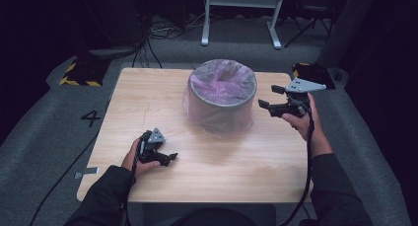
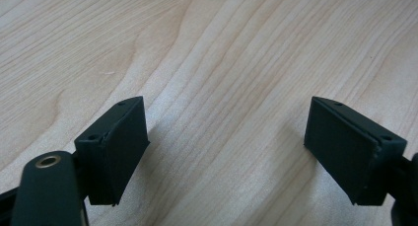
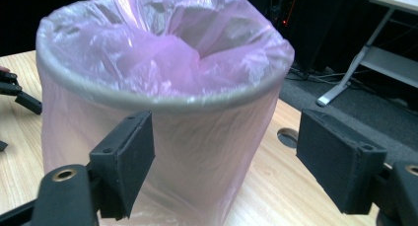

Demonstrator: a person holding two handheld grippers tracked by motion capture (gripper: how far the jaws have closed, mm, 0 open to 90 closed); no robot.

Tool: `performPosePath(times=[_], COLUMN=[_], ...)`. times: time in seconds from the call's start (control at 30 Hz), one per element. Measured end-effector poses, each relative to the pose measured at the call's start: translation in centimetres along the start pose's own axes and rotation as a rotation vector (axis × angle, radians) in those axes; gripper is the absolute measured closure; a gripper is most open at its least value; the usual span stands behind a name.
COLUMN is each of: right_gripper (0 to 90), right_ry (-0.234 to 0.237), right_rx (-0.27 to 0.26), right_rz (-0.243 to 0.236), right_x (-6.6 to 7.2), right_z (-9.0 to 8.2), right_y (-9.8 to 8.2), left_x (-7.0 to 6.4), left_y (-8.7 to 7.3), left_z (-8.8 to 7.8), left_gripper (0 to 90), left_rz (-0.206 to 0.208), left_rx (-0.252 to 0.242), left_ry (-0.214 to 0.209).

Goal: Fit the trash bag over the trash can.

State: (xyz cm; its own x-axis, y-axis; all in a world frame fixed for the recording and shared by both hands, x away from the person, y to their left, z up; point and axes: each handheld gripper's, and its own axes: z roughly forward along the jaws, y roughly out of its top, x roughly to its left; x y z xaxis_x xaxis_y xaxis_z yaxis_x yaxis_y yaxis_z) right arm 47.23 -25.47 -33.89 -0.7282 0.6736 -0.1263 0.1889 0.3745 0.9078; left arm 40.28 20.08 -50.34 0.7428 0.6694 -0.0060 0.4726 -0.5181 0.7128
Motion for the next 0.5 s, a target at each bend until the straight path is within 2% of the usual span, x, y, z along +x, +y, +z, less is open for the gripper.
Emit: performPosePath(times=[0.5], right_gripper=[22.7], right_ry=[-0.005], right_rx=[-0.046], right_rz=[-0.001], right_x=[-0.1], right_z=[0.1], right_y=[2.7], left_x=[-0.1], left_y=[0.0], left_z=[0.0], left_gripper=[16.0], left_rz=[-0.008], left_rx=[0.001], left_ry=[0.006])
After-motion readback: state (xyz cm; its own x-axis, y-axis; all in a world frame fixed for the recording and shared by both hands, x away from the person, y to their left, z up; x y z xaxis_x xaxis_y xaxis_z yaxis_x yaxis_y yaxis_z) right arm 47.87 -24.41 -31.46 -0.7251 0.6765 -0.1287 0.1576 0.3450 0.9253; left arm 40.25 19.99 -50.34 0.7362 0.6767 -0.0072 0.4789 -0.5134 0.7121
